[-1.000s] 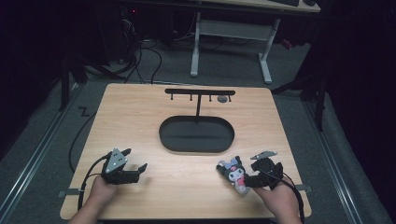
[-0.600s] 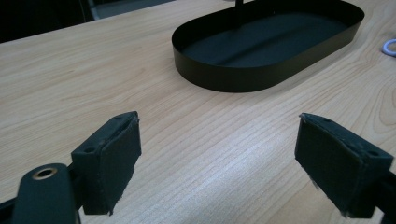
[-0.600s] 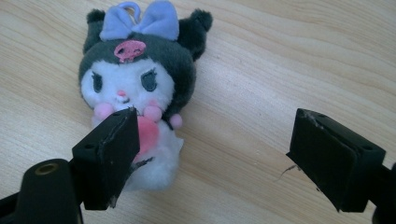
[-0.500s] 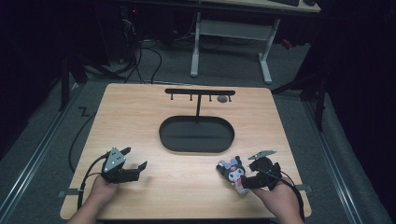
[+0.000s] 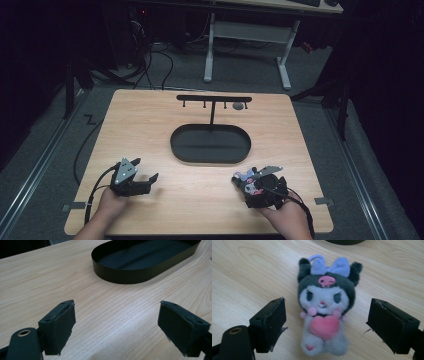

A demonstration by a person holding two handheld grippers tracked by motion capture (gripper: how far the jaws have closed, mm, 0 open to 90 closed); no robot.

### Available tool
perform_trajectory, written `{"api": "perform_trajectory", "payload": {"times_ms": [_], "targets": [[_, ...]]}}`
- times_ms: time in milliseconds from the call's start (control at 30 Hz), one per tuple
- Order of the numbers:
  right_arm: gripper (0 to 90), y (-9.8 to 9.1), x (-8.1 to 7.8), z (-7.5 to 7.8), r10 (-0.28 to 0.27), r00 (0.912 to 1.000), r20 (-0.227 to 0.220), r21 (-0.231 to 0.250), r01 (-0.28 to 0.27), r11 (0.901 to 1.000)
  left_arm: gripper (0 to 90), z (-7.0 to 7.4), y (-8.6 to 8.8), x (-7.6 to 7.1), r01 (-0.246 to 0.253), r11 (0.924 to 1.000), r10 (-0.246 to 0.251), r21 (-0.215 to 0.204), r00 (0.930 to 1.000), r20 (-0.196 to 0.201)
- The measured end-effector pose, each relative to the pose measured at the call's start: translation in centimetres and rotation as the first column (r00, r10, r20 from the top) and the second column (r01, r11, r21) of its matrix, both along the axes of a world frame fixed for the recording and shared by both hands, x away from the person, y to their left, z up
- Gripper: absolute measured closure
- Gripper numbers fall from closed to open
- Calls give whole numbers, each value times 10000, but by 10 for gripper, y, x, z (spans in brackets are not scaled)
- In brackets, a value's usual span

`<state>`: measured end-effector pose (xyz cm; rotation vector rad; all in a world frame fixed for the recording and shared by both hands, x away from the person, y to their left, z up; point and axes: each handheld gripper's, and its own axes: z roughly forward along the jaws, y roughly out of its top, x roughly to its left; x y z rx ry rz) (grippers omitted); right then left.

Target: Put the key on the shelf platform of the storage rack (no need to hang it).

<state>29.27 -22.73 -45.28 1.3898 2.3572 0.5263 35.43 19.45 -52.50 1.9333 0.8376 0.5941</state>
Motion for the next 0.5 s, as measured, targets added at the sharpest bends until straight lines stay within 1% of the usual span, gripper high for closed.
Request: {"api": "perform_trajectory", "payload": {"times_ms": [100,167,200,300,367,500], "targets": [[151,3,-1,-1,18,10000,-1,65,-18,10000,154,0,0,-1,71,10000,-71,49,10000,19],[151,7,-2,-4,91,9999,-65,137,-90,9999,154,0,0,-1,139,9999,-139,64,9999,-28],[151,9,-3,-6,140,9997,-184,190,-136,9997,154,-1,-1,-1,173,9998,-172,106,9999,-13],[151,9,-4,-11,203,9994,-266,43,-202,9998,154,-1,-2,-1,224,9996,-224,183,9997,5],[151,8,-4,-13,214,9995,-218,-136,-217,9997,154,-1,-2,-1,230,9995,-230,200,9997,2],[151,3,-4,-13,17,9998,-191,-166,-21,9999,154,-1,-2,-1,230,9995,-230,206,9997,-2]]}}
